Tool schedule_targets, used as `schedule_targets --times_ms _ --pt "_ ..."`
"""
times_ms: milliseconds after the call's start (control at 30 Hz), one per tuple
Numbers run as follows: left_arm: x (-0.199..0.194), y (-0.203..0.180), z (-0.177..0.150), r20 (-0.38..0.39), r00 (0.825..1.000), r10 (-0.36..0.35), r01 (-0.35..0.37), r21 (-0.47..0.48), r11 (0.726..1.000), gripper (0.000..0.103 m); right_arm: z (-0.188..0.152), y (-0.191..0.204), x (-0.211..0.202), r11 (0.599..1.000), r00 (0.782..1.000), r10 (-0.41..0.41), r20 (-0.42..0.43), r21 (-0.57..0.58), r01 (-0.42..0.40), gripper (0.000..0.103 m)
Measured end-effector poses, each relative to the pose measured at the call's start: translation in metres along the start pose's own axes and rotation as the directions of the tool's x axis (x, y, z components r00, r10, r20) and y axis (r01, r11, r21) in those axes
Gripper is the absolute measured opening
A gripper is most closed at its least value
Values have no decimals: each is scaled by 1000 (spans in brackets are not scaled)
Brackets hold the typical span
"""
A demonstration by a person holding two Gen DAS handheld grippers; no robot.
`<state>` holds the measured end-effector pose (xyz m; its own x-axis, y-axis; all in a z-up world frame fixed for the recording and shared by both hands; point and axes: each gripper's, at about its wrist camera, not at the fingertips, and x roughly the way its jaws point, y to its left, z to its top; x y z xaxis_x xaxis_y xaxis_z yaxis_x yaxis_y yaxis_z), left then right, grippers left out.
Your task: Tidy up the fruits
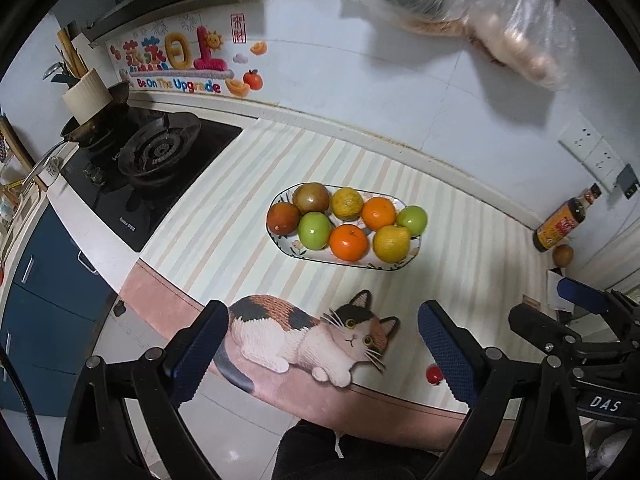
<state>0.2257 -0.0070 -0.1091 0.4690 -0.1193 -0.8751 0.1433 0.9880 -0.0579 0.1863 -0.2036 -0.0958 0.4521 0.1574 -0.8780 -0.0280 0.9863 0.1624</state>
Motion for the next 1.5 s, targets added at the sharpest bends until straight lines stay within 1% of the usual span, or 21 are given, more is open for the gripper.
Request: schedule_targets --times_ms 133,300,567,733,833,900,967,1000,1067,1100,1133,1200,1267,1300,1333,1367,1433,1500 --pt "-18 -4 -7 26 1000 6 -6 11 1000 97 -5 0 -17 1000 1000 -1 22 -5 1 96" --pt "-30 -6 -15 48 999 17 -18 14 1000 97 -9 0 -28 1000 999 0 36 -6 0 96" --pt "-32 -5 -22 46 999 22 -22 2 1000 97 -12 -4 -32 1000 999 15 40 6 -16 96" --pt "-25 -9 -19 51 997 53 -54 19 998 97 -12 -18 -22 998 999 35 29 49 -37 96" --pt "-13 -12 -19 40 997 64 -65 27 997 100 -19 -33 0 996 999 33 -20 89 -31 96" --pt "3 -14 -20 16 997 76 -76 38 996 100 -30 -47 27 992 997 31 -76 121 -22 96" --pt "21 -17 -22 -12 995 100 -99 56 993 100 -44 -60 58 988 989 25 -146 153 -2 96" --pt "32 -20 -24 -30 993 111 -109 73 991 100 -55 -70 84 984 979 32 -203 178 5 96" --pt "61 -23 -32 -85 985 147 -138 104 985 100 -71 -83 120 977 959 45 -281 210 16 88" --pt "72 -24 -35 -109 983 147 -134 114 984 100 -77 -86 132 975 950 56 -306 223 14 79" --pt "83 -25 -39 -135 979 154 -138 123 983 100 -87 -92 153 968 934 83 -348 250 7 75" --pt "108 -27 -47 -199 967 161 -133 145 980 100 -99 -96 178 961 914 110 -391 276 2 70" --pt "127 -29 -53 -244 954 174 -137 161 977 100 -110 -96 201 960 895 120 -430 281 7 67" --pt "136 -30 -57 -271 947 171 -128 166 978 100 -114 -96 208 959 889 126 -440 283 5 63" --pt "141 -30 -58 -284 944 168 -124 167 978 100 -118 -94 214 960 883 130 -450 281 2 57" --pt "146 -31 -60 -294 940 170 -123 171 978 100 -122 -93 221 960 876 134 -463 279 1 53" --pt "155 -35 -61 -312 935 168 -116 179 977 100 -128 -90 229 962 871 136 -473 272 -3 34" --pt "160 -41 -60 -323 934 155 -99 184 978 100 -131 -88 229 966 876 130 -463 258 -7 33"
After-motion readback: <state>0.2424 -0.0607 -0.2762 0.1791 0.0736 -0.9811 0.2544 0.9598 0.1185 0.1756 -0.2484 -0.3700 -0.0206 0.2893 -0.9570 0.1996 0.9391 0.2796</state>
